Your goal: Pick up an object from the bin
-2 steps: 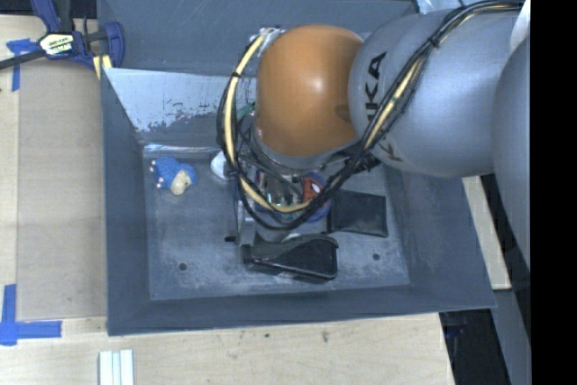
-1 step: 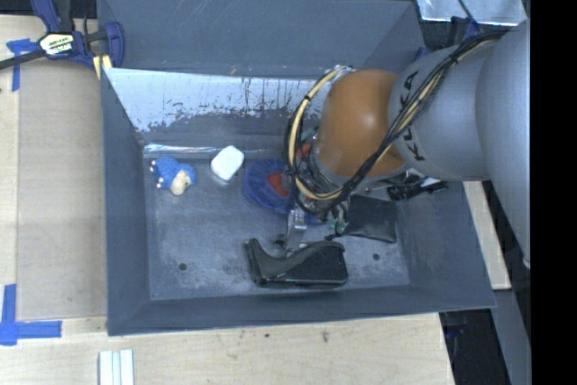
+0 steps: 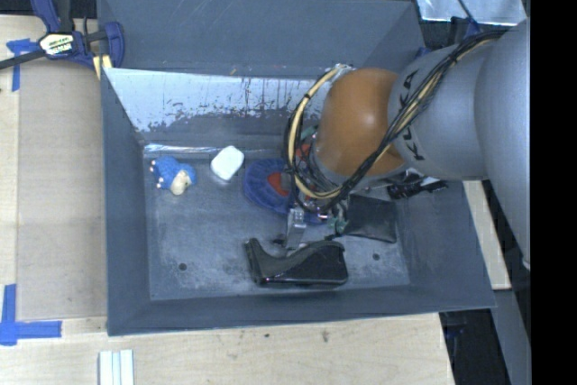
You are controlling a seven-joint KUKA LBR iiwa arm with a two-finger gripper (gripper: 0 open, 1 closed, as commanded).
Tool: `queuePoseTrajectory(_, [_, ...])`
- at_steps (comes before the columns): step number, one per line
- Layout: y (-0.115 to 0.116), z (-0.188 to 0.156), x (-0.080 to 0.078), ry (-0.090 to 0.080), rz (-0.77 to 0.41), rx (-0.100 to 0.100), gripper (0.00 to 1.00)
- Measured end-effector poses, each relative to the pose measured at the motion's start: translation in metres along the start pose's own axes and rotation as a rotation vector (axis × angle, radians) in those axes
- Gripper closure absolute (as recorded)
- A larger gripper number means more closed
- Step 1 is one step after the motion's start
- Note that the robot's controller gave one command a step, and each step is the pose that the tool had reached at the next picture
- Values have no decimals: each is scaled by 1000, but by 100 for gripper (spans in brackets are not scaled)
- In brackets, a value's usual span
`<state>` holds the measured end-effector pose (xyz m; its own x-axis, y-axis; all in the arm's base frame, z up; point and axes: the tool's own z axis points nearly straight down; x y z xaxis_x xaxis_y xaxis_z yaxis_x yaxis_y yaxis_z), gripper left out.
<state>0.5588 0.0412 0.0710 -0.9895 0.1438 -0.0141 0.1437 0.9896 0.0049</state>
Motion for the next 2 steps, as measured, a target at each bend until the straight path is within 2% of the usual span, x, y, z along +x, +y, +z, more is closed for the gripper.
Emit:
queuePoseTrajectory(1, [0, -9, 53, -35, -199, -9, 0])
queuePoseTrajectory(2, [1, -13, 48, -51, -196, -13, 0])
